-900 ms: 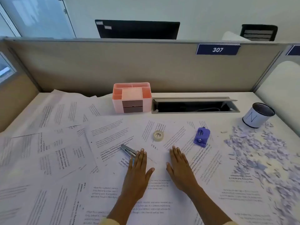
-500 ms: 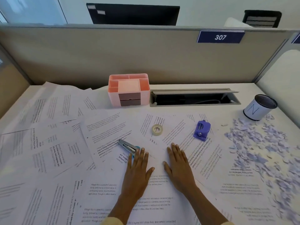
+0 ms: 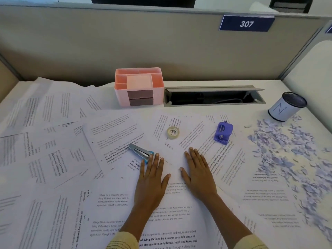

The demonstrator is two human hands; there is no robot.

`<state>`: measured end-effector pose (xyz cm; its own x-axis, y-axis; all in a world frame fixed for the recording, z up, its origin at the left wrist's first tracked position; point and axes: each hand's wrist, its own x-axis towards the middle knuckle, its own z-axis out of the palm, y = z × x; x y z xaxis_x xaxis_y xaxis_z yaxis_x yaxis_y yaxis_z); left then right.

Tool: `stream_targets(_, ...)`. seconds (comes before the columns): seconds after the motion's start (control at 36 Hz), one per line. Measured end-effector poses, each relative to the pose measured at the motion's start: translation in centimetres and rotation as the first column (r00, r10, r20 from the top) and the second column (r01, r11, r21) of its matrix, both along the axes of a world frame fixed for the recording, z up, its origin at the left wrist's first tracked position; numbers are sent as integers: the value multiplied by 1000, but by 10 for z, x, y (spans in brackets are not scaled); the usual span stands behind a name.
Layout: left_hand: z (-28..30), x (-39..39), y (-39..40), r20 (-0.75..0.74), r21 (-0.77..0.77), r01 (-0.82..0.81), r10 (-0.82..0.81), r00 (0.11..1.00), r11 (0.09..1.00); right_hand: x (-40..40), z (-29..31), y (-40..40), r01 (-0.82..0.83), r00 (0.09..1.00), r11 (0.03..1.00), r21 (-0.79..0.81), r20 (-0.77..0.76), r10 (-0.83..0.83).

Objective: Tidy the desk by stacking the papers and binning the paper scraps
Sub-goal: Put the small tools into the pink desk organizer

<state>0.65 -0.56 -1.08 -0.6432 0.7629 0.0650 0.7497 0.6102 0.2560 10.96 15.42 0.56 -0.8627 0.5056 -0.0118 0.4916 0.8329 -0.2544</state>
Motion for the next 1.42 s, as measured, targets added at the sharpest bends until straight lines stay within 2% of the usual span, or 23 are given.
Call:
stream_targets(0.28,14,1,-20,47,85,45,-49,998,995,-1,2,-1,-27,999,1000,-9,-19,27)
stream_targets(0.39,21,-8,-48,-21,0,194,-194,981,981,-1,8,-5,-16,1000,999,-33,-19,16)
stream_targets(0.47,28,-18,-62,-58,-51,262,-265,963,964,-6,11,-10,49,996,996,-68,-68,-53)
stream_targets(0.61,36,-42,-78,-139,-7,179,-179,974,984,-28,19,-37,49,979,988,-144,-191,-77)
stream_targets(0.75,36,-67,-79,-237,135,68,-35,971,988,-60,25,-66,-20,968,975,-223,-248,-37)
stream_targets(0.92,27,-100,-71,-121,126,-36,51,991,991,-98,21,-82,-31,973,945,-325,-227,-46)
stream_targets(1.03,27,-119,-64,-17,152,-88,91,996,984,-109,16,-80,-47,960,940,-338,-277,-52)
stream_targets(1.17,16,-140,-59,123,144,-177,160,979,974,-113,24,-74,-47,943,874,-483,-309,-120)
stream_targets(1.31,8,-147,-53,135,106,-196,181,974,975,-128,51,-67,-53,903,812,-581,-375,-209)
stream_targets(1.42,6,-147,-52,148,95,-206,191,970,974,-153,84,-56,-138,864,824,-550,-474,-172)
